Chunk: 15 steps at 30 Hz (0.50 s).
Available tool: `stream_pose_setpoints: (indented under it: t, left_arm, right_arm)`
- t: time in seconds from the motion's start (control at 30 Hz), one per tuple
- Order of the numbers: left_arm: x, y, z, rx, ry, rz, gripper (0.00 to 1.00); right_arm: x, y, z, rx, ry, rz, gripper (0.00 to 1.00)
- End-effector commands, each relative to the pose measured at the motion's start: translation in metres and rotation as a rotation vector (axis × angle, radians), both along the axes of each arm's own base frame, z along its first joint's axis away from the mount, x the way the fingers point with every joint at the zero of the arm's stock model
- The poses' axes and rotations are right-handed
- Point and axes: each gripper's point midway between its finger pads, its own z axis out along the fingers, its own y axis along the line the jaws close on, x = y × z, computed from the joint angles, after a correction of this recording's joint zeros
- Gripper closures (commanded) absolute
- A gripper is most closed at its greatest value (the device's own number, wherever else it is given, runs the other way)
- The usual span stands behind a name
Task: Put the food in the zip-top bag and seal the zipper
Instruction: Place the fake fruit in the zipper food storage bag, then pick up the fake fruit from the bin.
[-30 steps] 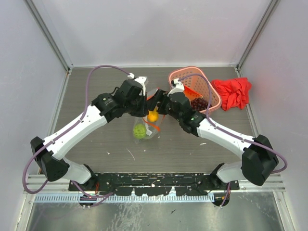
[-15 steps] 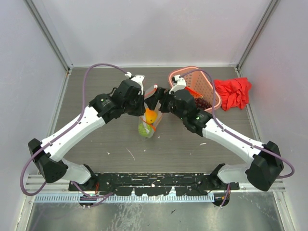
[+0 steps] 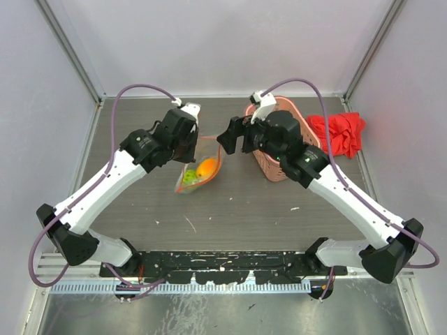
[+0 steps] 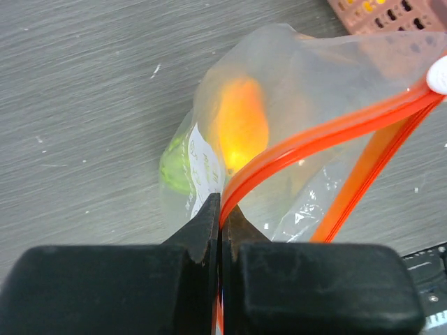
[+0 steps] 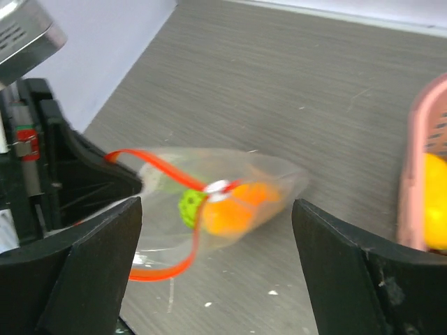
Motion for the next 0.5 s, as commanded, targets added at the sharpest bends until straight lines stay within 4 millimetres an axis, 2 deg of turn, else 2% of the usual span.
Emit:
stream_pose_setpoints:
  t: [0.0, 0.17, 0.33, 0.47]
  left_arm:
    - [0.006, 0.024, 0.029, 0.043, -0.108, 0.024, 1.0]
    - [0.005, 0.038, 0.029, 0.079, -0.152, 0.042, 1.0]
    - [0.005, 0.05, 0.025, 0.103, -0.182, 0.055, 1.0]
    - [0.004, 0.055, 0.027, 0.094, -0.207, 0.06, 1.0]
  right_arm:
    - [0.021, -0.042, 0.012, -0.137, -0.048, -0.077, 0.08]
    - [0.058, -0.087, -0.008, -0.239, -0.012, -0.197, 0.08]
    - [0.095, -0.129, -0.041, -0.346, 0.054, -0.288, 0.08]
    - [0.123, -0.152, -0.069, -0.432, 0.097, -0.317, 0.08]
